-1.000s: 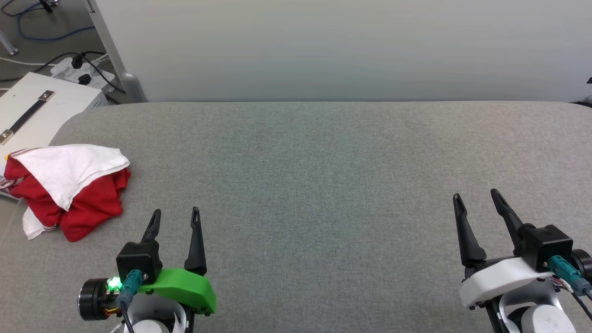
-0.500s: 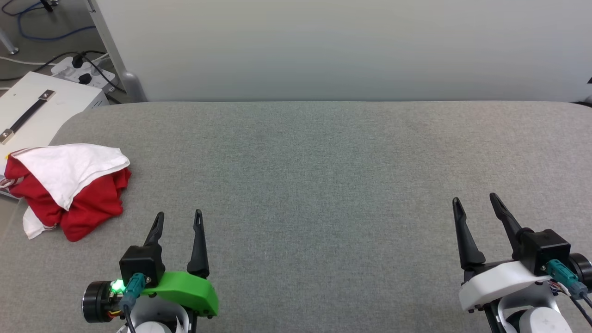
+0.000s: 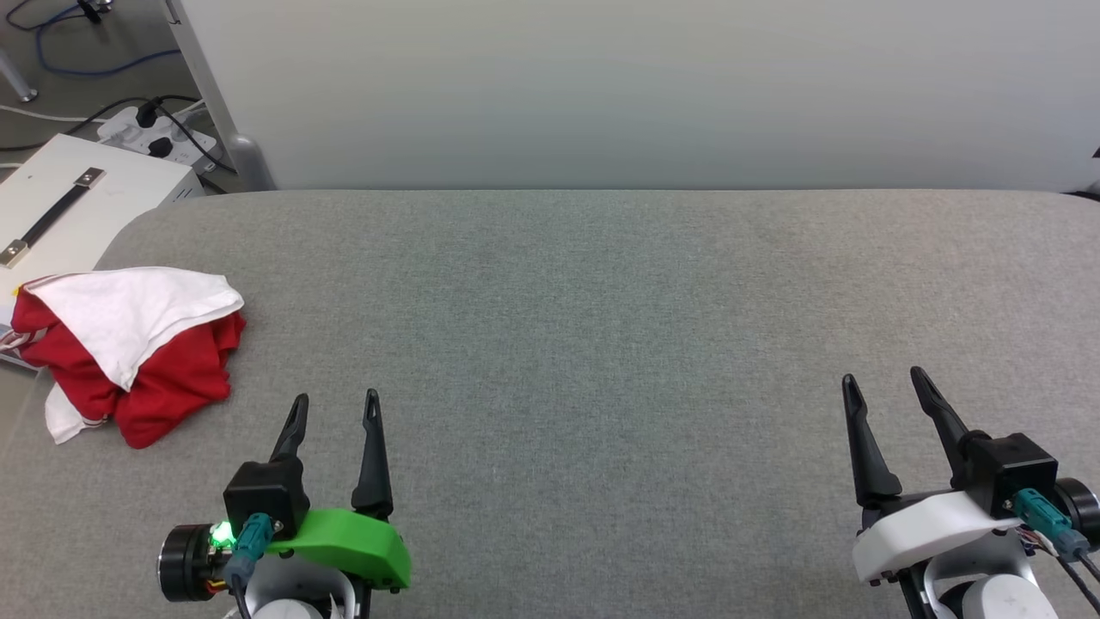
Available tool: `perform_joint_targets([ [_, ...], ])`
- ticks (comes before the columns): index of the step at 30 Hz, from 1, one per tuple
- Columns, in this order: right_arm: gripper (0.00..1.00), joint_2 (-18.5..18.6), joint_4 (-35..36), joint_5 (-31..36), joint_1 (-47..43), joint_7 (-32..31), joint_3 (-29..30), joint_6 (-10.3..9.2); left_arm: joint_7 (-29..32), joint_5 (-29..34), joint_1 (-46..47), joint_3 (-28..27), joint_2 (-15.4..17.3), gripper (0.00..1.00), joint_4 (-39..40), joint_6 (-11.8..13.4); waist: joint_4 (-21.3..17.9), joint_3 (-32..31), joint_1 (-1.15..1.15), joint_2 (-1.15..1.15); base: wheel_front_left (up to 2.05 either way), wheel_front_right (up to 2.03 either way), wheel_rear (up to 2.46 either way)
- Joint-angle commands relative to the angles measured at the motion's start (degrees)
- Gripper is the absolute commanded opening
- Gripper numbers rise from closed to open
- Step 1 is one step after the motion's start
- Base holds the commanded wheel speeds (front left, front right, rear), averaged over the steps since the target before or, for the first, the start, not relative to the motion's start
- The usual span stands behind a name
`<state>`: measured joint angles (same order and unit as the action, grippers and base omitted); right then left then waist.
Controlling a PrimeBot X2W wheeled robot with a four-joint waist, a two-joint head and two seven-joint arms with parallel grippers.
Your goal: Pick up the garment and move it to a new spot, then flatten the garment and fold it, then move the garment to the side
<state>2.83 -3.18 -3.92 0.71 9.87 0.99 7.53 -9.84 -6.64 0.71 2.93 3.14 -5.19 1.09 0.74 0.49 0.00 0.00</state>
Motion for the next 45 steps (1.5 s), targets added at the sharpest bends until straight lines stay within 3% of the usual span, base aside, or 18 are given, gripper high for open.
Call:
perform_joint_targets([
  [1, 1.0, 0.0, -0.3, -0.3, 0.8, 0.7, 0.0, -0.03, -0.6, -0.7, -0.2, 0.1, -0.2, 1.0, -0.3, 0.3, 0.0, 0.0, 0.0, 0.0, 0.0, 0.0, 0.0],
  [33, 1.0, 0.0, -1.5, -1.9, 1.0, 4.4, 0.2, -0.04, -4.4, -2.5, -0.1, 1.2, -0.2, 1.0, -2.3, 0.8, 1.0, 0.4, 0.0, 0.0, 0.0, 0.0, 0.0],
  [45, 1.0, 0.0, -2.2, -1.6, 0.6, 5.1, -2.1, -0.04, -5.2, -2.3, 0.2, 1.3, -0.3, 1.0, -2.9, 0.9, 6.8, 0.5, 0.0, 0.0, 0.0, 0.0, 0.0],
])
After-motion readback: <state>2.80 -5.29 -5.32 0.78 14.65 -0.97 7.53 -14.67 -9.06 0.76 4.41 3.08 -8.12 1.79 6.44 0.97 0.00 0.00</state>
